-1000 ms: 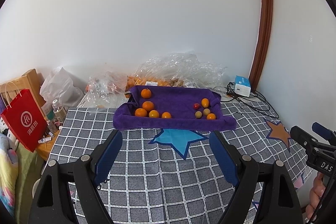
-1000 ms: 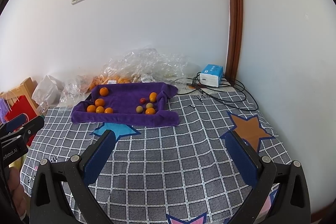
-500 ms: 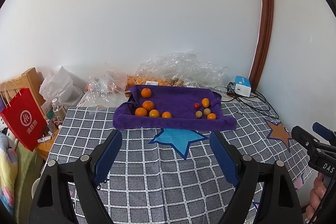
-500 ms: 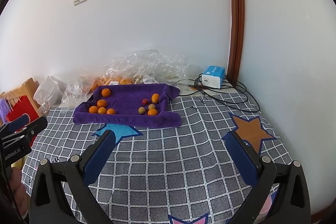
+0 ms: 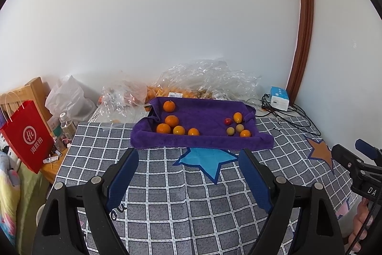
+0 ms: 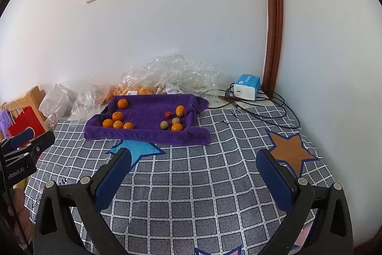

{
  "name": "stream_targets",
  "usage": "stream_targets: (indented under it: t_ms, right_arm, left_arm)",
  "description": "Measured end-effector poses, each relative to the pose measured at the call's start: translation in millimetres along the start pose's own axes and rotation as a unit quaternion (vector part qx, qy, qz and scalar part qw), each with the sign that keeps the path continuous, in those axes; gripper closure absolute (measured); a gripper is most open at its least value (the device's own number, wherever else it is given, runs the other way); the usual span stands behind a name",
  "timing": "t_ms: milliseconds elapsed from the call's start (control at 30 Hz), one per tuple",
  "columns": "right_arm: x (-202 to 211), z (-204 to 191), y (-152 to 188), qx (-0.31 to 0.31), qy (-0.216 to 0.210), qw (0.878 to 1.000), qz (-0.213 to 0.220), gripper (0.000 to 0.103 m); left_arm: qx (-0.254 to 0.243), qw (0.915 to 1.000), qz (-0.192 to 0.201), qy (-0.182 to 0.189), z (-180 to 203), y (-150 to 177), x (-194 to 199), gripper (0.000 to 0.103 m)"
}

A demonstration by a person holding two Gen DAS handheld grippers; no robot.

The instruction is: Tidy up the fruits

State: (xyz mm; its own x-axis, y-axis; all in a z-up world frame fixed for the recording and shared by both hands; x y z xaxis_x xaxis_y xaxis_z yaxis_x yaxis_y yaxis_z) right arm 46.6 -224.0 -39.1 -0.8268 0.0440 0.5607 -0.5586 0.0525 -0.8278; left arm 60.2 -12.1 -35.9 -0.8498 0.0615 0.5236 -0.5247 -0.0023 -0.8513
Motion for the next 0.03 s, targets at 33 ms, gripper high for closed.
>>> stream_targets:
  t_ms: [33]
  right_arm:
    - [-1.4, -0.3, 0.1, 0.000, -0.002, 1.000, 0.000, 0.000]
  left_arm:
    - [-0.002, 1.0000, 0.000, -0.002, -1.3, 0.0, -2.3, 0.018]
Point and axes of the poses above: each gripper's, at about its wrist camera, not at the fingertips, and x roughly against the way its jaws point, z to its right, y to its underside, the point moved 7 cm from there along -x, roughly the way its jaws point, and after that the axes turned 2 degrees about z, right-handed, at the moved point
